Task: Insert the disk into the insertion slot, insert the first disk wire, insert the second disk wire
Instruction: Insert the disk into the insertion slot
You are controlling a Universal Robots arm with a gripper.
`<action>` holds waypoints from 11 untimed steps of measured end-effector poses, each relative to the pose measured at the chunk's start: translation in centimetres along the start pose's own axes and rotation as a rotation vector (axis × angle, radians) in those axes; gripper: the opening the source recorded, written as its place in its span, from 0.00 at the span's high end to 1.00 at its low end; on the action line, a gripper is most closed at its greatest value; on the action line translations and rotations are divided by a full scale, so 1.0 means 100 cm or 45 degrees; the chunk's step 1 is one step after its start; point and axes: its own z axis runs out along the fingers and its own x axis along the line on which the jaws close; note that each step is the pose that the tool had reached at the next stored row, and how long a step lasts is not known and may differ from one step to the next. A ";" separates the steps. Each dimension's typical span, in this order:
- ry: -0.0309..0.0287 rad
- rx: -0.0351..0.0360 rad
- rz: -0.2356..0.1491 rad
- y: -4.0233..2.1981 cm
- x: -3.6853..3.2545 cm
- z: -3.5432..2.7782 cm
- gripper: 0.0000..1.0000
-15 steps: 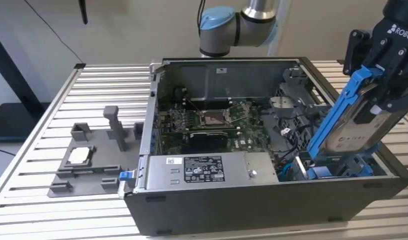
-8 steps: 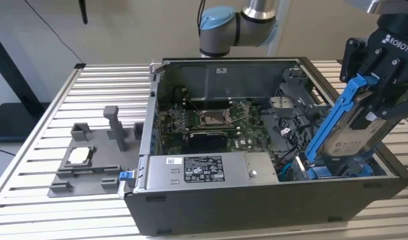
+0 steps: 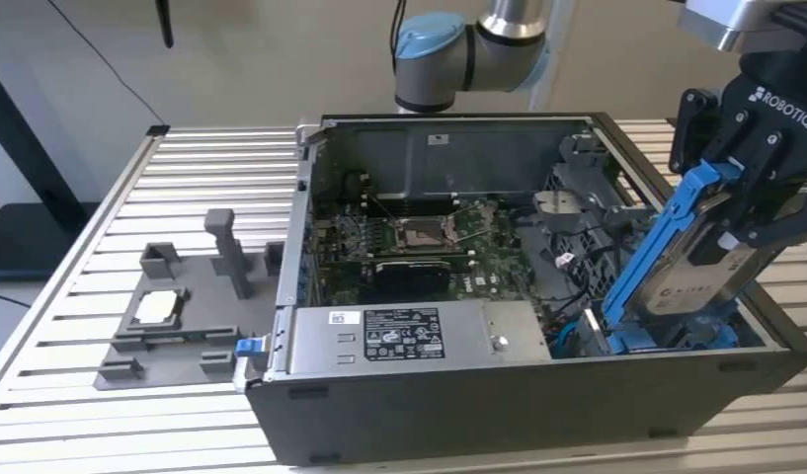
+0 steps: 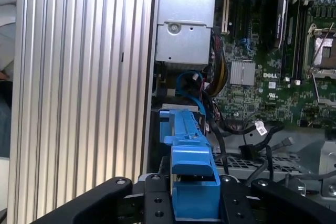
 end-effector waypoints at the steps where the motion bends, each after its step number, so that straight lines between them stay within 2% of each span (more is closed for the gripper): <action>1: -0.0016 0.0002 0.000 -0.0003 -0.0001 0.0008 0.67; 6: -0.0119 0.0014 0.002 -0.0017 -0.0013 0.0053 0.67; 11: -0.0281 0.0029 0.003 -0.0031 -0.0029 0.0106 0.67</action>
